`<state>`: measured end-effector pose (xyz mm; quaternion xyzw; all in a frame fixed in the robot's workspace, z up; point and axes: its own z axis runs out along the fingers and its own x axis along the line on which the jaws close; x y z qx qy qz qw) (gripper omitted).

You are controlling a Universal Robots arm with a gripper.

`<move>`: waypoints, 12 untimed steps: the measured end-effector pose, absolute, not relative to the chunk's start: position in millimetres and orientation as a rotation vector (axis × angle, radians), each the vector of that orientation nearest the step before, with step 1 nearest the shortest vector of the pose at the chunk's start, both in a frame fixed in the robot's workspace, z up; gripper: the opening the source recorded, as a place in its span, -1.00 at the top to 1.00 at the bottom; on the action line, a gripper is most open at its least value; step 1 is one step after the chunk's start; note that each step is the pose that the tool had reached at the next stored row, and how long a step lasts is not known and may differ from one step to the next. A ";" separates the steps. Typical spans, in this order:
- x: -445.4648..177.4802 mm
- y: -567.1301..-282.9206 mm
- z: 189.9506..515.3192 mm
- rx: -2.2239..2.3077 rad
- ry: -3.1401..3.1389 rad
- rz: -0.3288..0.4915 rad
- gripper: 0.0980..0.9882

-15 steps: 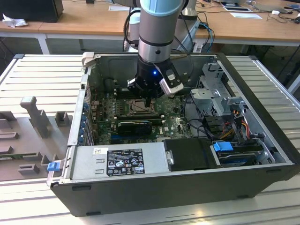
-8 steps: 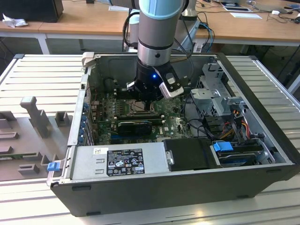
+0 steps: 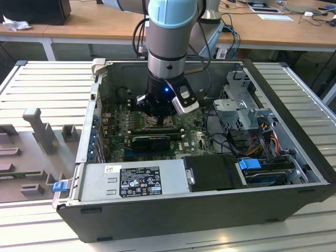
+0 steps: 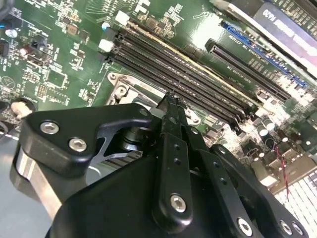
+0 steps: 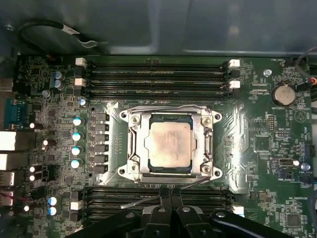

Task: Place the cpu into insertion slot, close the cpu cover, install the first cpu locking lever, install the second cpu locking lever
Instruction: 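Install the second cpu locking lever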

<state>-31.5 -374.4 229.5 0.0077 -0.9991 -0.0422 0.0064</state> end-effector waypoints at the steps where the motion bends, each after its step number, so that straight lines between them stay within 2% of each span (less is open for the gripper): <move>1: -32.2 -374.5 228.1 0.026 -3.126 -0.137 0.98; 12: -43.0 -381.9 225.2 0.073 -3.118 -0.240 0.98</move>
